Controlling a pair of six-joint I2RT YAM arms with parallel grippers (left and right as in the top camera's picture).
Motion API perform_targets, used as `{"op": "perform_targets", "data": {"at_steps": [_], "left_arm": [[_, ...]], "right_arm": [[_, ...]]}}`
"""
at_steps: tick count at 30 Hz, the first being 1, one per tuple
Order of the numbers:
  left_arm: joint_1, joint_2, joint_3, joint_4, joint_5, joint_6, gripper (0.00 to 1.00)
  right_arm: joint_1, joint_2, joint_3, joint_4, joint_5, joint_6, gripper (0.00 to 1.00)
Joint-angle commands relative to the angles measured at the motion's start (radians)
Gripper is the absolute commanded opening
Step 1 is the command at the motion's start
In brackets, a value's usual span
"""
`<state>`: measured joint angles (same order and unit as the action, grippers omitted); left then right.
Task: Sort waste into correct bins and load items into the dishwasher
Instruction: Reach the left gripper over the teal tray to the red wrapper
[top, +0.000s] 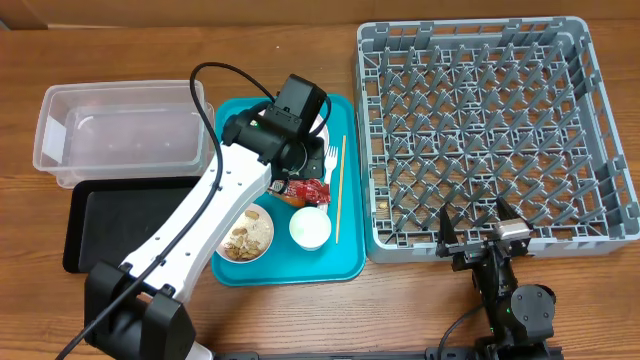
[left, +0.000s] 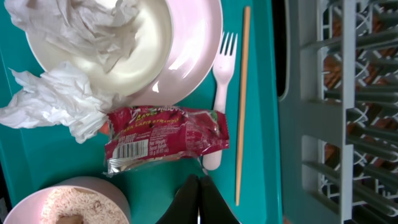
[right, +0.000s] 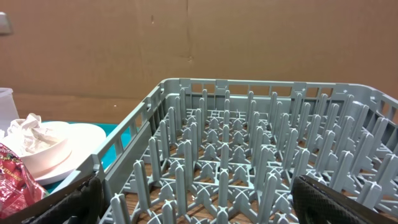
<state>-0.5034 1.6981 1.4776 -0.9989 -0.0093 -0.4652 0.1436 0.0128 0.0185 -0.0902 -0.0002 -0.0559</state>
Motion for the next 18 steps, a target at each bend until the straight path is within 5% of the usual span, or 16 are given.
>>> {"op": "perform_targets", "data": {"at_steps": [1,8,18], "left_arm": [[0.000,0.026,0.023,-0.001,-0.034,-0.018,0.04],[0.011,0.047,0.023,-0.082,-0.212,-0.279,0.04],[0.054,0.048,0.021,-0.069,-0.273,-0.274,0.17]], "right_arm": [[-0.005,-0.009,-0.011,0.006,-0.002,0.004,1.00],[-0.005,-0.009,-0.011,0.006,-0.001,0.004,1.00],[-0.005,-0.009,-0.011,0.006,-0.001,0.004,1.00]]}}
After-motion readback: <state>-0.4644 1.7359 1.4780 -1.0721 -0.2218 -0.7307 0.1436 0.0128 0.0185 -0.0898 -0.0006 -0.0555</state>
